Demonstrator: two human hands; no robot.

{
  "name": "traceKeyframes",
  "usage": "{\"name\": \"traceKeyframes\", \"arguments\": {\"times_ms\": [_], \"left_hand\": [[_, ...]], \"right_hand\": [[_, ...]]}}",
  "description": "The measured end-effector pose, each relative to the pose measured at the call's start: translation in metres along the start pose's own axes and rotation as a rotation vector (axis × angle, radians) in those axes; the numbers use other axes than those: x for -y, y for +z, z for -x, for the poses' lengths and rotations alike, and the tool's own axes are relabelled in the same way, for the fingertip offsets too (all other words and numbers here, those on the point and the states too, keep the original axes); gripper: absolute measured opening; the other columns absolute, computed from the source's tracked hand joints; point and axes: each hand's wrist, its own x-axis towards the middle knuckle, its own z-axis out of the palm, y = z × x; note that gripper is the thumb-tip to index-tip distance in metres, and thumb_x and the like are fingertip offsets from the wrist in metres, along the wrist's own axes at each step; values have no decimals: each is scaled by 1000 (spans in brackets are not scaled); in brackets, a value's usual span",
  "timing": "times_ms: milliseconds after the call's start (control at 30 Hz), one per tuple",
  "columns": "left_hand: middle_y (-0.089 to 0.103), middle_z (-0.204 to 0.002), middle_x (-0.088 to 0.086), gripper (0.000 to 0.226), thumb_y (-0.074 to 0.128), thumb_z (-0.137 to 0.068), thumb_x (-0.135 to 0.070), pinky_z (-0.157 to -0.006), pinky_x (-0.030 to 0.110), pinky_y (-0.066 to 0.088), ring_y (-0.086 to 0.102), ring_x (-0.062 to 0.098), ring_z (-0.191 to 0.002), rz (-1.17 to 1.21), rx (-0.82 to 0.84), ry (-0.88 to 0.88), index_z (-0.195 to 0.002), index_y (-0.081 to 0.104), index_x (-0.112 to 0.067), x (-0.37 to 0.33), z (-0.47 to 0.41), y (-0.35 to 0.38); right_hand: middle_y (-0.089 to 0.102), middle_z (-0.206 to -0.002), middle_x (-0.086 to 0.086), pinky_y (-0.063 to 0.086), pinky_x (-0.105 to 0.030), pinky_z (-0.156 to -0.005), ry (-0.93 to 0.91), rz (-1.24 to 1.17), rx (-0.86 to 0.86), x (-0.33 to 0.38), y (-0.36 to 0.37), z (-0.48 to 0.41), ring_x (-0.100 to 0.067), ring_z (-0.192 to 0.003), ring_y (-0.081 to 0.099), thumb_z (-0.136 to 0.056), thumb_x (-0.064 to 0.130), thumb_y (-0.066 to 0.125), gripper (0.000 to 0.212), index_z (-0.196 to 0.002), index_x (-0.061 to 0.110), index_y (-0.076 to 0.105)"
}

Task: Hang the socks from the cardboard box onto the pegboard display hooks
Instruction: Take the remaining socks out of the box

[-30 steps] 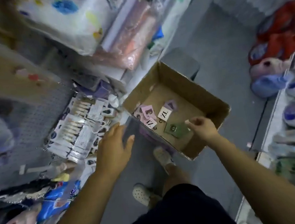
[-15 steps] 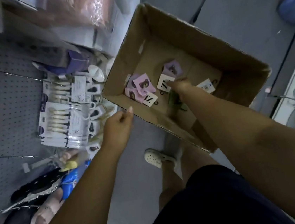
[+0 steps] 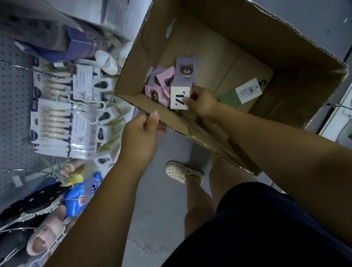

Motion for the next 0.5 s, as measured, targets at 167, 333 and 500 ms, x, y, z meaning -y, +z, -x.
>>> {"name": "traceKeyframes", "arguments": {"times_ms": [167,333,500], "left_hand": [[76,-93,-1,32,46,-107,-36,-92,45,57,74,15,-92,19,41,-17,-94,68,-16,-5,2,0],[76,-98,-3,36,46,-108,-34,-93,38,57,74,5,-89,80,42,-19,-105,70,-7,-5,5,1],[77,-98,2,31,47,-107,-35,-95,41,56,75,15,-92,129,36,-31,-95,69,-17,-3,9,3]], "right_hand": [[69,-126,-17,50,-43,-104,53,30,-3,4,7,-12,-32,-115,66,-99,16,64,31,-123,-3,63],[71,-119,-18,54,-45,-100,67,-9,-35,0,4,-9,-32,-110,68,-95,16,70,17,-95,1,63],[71,-118,-13,55,-41,-100,3,-75,-8,6,8,2,-29,-108,68,-93,19,73,14,-93,10,63]]}}
